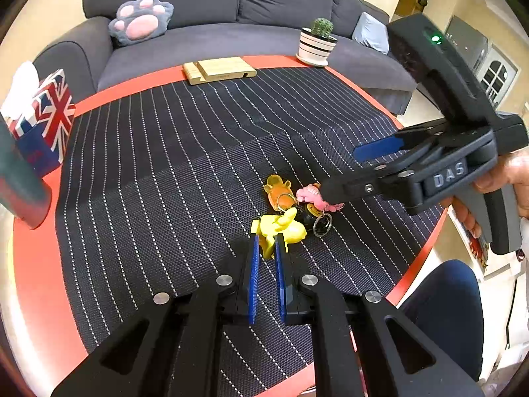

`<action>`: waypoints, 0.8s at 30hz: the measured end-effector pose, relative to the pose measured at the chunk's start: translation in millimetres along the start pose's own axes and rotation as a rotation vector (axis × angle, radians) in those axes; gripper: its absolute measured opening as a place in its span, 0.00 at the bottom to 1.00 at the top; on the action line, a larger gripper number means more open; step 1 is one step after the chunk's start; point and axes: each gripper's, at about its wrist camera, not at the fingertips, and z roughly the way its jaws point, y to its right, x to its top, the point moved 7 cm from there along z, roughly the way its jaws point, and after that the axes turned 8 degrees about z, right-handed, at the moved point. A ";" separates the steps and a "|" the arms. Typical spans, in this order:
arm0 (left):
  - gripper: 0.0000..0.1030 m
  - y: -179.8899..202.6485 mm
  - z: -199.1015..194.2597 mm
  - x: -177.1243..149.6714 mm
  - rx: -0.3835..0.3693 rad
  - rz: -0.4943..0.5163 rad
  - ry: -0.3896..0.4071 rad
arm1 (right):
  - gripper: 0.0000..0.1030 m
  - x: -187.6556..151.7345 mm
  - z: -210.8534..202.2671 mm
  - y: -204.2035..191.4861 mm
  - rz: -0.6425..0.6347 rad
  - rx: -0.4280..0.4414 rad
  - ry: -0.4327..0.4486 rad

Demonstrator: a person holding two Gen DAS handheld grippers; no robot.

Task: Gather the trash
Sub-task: 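Grasp the pink pig keychain with the right tool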

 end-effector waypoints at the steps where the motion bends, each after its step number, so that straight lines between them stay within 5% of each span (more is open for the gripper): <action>1: 0.08 -0.3 -0.1 -0.3 -0.001 -0.001 0.001 | 0.89 0.0 1.9 -1.0 0.003 0.006 -0.005; 7: 0.09 -1.9 0.1 -1.5 -0.005 -0.009 0.005 | 0.55 -1.4 13.4 -1.0 0.038 0.041 -0.041; 17: 0.08 -0.5 1.8 -2.3 -0.011 -0.011 0.006 | 0.45 -5.3 20.2 1.0 0.054 0.050 -0.068; 24: 0.08 -0.6 2.2 -2.3 -0.010 -0.012 0.006 | 0.29 -7.3 23.3 1.4 0.058 0.064 -0.069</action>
